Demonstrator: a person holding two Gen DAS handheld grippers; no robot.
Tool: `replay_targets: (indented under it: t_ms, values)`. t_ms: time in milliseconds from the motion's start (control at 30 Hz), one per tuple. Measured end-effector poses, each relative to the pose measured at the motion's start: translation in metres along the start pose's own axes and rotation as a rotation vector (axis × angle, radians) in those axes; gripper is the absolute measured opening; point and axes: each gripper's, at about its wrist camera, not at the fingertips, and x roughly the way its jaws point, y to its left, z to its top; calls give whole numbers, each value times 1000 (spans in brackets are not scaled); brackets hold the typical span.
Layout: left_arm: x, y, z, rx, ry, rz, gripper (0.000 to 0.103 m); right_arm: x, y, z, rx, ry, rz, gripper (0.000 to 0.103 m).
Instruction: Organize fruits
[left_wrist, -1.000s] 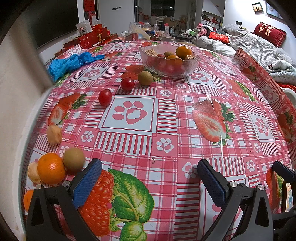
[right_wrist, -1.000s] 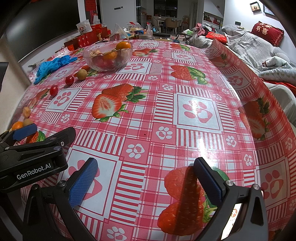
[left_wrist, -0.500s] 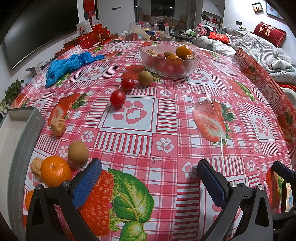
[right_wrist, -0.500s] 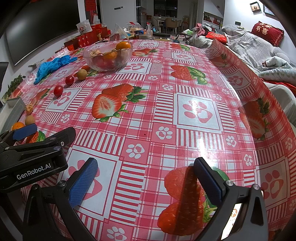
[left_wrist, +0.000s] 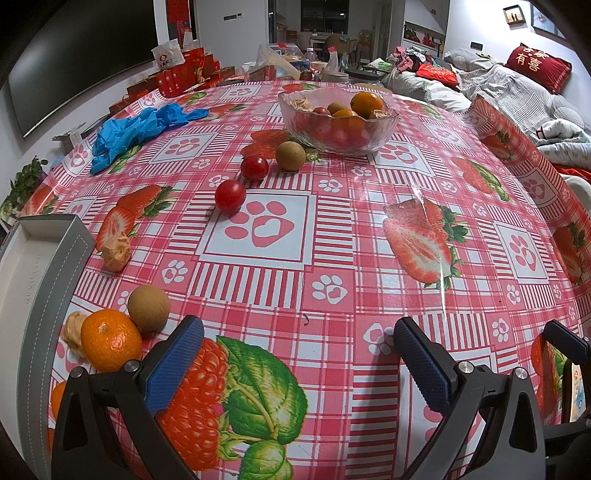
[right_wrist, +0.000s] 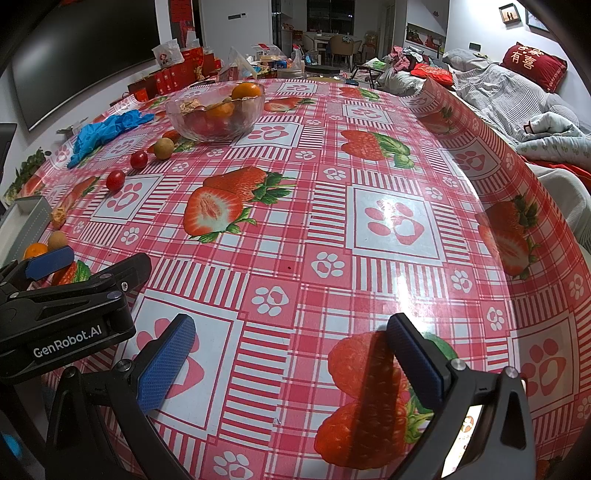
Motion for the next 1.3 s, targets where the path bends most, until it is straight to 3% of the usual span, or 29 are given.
replay_targets:
  t_ms: [200,333,467,600,733,900,1067,1300]
  values:
    - [4,-7,4,9,5,-3,103,0,0,0,0,0,0,103]
    - [0,-4,7,-6,63,7,103,0,0,0,0,0,0,103]
    - [-34,6,-1,-6,19,-11,103,0,0,0,0,0,0,103]
    - [-77,31,-23,-15,-30,19,103,0,0,0,0,0,0,103]
    - [-99,66,-57,-67,-14,58,103,0,0,0,0,0,0,103]
    - [-98,85,-92,-93,27,73,103,0,0,0,0,0,-1,103]
    - [-77,85,-105,-97,97,80,103,0,0,0,0,0,0,103]
    - [-78,86,-109,-99,74,69,103,0,0,0,0,2,-7,103]
